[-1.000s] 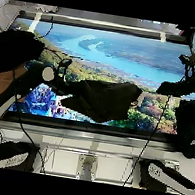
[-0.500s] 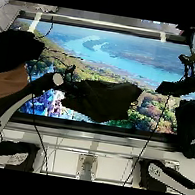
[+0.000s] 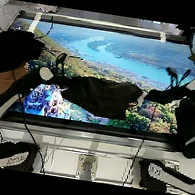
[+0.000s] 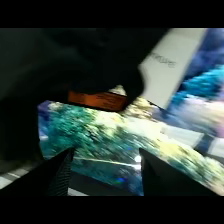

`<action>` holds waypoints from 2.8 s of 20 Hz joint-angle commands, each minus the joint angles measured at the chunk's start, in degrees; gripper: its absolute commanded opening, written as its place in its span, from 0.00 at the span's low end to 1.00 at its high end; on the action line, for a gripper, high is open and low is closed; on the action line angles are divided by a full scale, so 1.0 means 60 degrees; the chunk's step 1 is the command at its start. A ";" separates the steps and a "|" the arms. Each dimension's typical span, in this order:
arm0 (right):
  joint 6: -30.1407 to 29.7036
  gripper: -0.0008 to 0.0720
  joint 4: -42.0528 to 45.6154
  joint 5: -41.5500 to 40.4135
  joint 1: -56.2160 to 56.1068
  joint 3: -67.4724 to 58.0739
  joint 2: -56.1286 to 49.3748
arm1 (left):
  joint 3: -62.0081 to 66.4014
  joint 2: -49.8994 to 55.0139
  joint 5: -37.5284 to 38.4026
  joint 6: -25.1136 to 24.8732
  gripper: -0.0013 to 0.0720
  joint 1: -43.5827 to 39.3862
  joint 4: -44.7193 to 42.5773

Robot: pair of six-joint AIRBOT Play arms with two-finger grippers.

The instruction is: Fold the clothes and pants, and hang the long-sleeved shirts on hangers.

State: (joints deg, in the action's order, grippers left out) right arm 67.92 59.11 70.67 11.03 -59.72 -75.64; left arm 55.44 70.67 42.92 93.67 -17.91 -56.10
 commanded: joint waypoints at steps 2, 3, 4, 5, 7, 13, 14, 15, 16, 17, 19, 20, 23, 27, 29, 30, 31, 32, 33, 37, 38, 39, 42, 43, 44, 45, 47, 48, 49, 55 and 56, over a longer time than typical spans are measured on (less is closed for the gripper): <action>-0.1147 0.63 -0.2940 -0.1541 0.0000 0.0860 -0.1581 | 0.0011 -0.0546 -0.0011 -0.0044 0.03 0.0142 -0.0219; -0.1443 0.63 -0.3126 -0.1555 0.0000 0.0860 -0.1865 | 0.0011 -0.0543 -0.0011 -0.0044 0.03 0.0142 -0.0222; -0.1515 0.63 -0.3082 -0.1581 0.0000 0.0860 -0.2058 | 0.0011 -0.0528 -0.0015 -0.0044 0.03 0.0142 -0.0222; -0.1519 0.63 -0.2976 -0.1690 0.0000 0.0863 -0.2182 | 0.0011 -0.0517 -0.0015 -0.0044 0.03 0.0142 -0.0222; -0.1650 0.72 -0.2779 -0.1756 0.0025 0.0860 -0.2200 | 0.0011 -0.0521 -0.0011 -0.0044 0.03 0.0142 -0.0222; -0.1734 0.72 -0.2674 -0.1898 0.0317 0.0812 -0.2204 | 0.0011 -0.0521 -0.0011 -0.0044 0.03 0.0142 -0.0222; -0.1741 0.72 -0.2761 -0.2127 0.0200 0.0812 -0.2215 | 0.0011 -0.0521 -0.0011 -0.0044 0.03 0.0142 -0.0222; -0.1741 0.72 -0.2936 -0.2481 0.0022 0.0812 -0.2226 | 0.0011 -0.0521 -0.0011 -0.0044 0.03 0.0142 -0.0222; -0.1770 0.72 -0.3158 -0.2881 -0.0204 0.0812 -0.2226 | 0.0011 -0.0521 -0.0011 -0.0044 0.03 0.0142 -0.0222; -0.1778 0.71 -0.3395 -0.3242 -0.0433 0.0812 -0.2226 | 0.0011 -0.0521 -0.0007 -0.0044 0.03 0.0142 -0.0222; -0.1982 0.71 -0.3727 -0.3832 -0.0867 0.0801 -0.2222 | 0.0011 -0.0521 0.0004 -0.0044 0.03 0.0142 -0.0222; -0.2033 0.64 -0.3861 -0.4025 -0.1013 0.0790 -0.2222 | 0.0011 -0.0521 0.0044 -0.0044 0.03 0.0142 -0.0222; -0.2029 0.30 -0.4306 -0.4561 -0.1060 0.0739 -0.2215 | 0.0011 -0.0525 0.0237 -0.0044 0.03 0.0146 -0.0229; -0.2025 0.04 -0.4342 -0.4896 -0.1060 0.0175 -0.2193 | 0.0011 -0.0561 0.0317 -0.0044 0.03 0.0149 -0.0335; -0.2025 0.04 -0.4277 -0.4626 -0.1060 -0.0368 -0.2022 | 0.0036 -0.0747 0.0317 -0.0047 0.03 0.0291 -0.0408; -0.2018 0.04 -0.4065 -0.4411 -0.1060 -0.0725 -0.1836 | 0.0076 -0.0940 0.0342 -0.0051 0.03 0.0470 -0.0426; -0.2014 0.04 -0.3748 -0.4164 -0.1060 -0.1100 -0.1621 | 0.0168 -0.1158 0.0423 -0.0051 0.03 0.0685 -0.0488; -0.1956 0.04 -0.3315 -0.3799 -0.1060 -0.1515 -0.1359 | 0.0331 -0.1413 0.0568 -0.0047 0.03 0.0936 -0.0692; -0.1861 0.04 -0.2827 -0.3144 -0.1060 -0.1898 -0.1155 | 0.0528 -0.1632 0.0739 -0.0044 0.03 0.1151 -0.0936; -0.0678 0.64 -0.0463 0.1242 -0.1060 -0.2204 -0.0969 | 0.0856 -0.2025 0.1060 -0.0044 0.03 0.1523 -0.1330; -0.0681 0.67 -0.0546 0.1792 -0.1064 -0.1861 -0.0962 | 0.0856 -0.1985 0.1064 -0.0044 0.03 0.1497 -0.1322; -0.0696 0.66 -0.0743 0.2036 -0.1082 -0.1453 -0.0962 | 0.0856 -0.1949 0.1060 -0.0044 0.03 0.1453 -0.1326; -0.0874 0.62 -0.1064 0.1147 -0.1392 -0.0098 -0.0962 | 0.0856 -0.1923 0.1027 -0.0044 0.03 0.1457 -0.1377; -0.0933 0.63 -0.1075 0.0397 -0.1566 0.0270 -0.0965 | 0.0856 -0.1923 0.1027 -0.0047 0.03 0.1457 -0.1424; -0.0929 0.64 -0.1158 -0.0656 -0.1759 0.0586 -0.0973 | 0.0856 -0.1923 0.1031 -0.0044 0.03 0.1453 -0.1435; -0.0925 0.65 -0.1406 -0.1610 -0.1905 0.0816 -0.0991 | 0.0856 -0.1927 0.1031 -0.0047 0.03 0.1453 -0.1435; -0.0933 0.69 -0.2175 -0.2677 -0.1963 0.0896 -0.1257 | 0.0856 -0.1923 0.1031 -0.0047 0.03 0.1453 -0.1439; -0.0918 0.69 -0.2331 -0.3122 -0.1880 0.0834 -0.1461 | 0.0856 -0.1923 0.1031 -0.0047 0.03 0.1457 -0.1446; -0.0900 0.71 -0.2477 -0.3581 -0.1741 0.0783 -0.1625 | 0.0856 -0.1923 0.1031 -0.0047 0.03 0.1457 -0.1446; -0.0954 0.78 -0.3898 -0.4430 -0.0408 0.0783 -0.2124 | 0.0856 -0.1923 0.1035 -0.0047 0.03 0.1453 -0.1443; -0.1129 0.78 -0.4240 -0.4452 -0.0346 0.0776 -0.2269 | 0.0856 -0.1923 0.1035 -0.0047 0.03 0.1453 -0.1439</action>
State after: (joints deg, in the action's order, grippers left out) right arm 62.41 38.63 46.44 6.61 -55.11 -87.48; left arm 60.53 59.16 49.12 93.41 -9.19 -64.71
